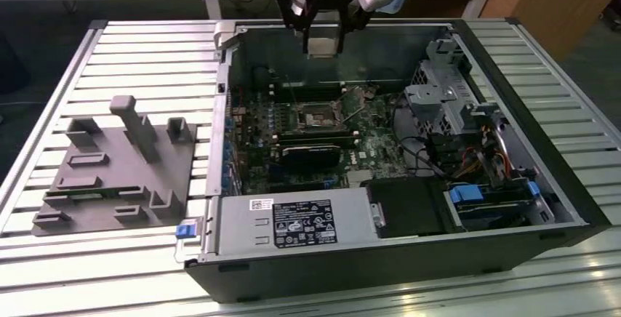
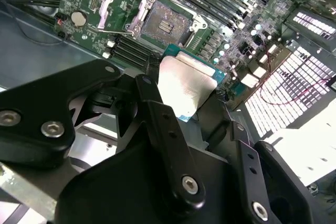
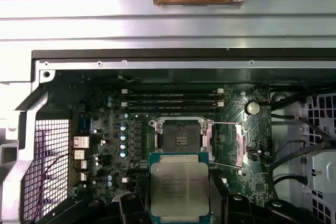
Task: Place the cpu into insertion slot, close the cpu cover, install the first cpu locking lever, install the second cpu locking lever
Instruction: 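Place the cpu into insertion slot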
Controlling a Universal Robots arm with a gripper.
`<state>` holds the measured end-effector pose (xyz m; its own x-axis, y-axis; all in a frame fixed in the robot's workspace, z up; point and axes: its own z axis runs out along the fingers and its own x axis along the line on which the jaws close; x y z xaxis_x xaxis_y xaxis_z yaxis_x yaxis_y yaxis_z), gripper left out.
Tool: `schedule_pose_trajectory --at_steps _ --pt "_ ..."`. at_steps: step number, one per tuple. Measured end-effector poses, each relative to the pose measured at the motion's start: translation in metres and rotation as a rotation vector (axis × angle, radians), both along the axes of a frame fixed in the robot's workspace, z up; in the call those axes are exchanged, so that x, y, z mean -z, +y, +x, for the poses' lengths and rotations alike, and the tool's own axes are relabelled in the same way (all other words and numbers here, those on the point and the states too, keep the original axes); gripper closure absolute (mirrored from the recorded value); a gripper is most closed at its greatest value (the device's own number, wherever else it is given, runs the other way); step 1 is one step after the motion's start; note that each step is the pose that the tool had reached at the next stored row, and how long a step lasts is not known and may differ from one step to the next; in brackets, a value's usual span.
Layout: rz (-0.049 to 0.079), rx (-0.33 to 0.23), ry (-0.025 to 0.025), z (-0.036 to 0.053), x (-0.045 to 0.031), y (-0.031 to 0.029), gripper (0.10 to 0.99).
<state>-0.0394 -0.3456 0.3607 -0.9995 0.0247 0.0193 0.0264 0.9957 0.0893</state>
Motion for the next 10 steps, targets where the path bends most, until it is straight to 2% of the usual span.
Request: schedule_pose_trajectory --at_steps 10 --pt "0.000 0.000 0.0001 0.0000 0.0179 0.0000 0.549"
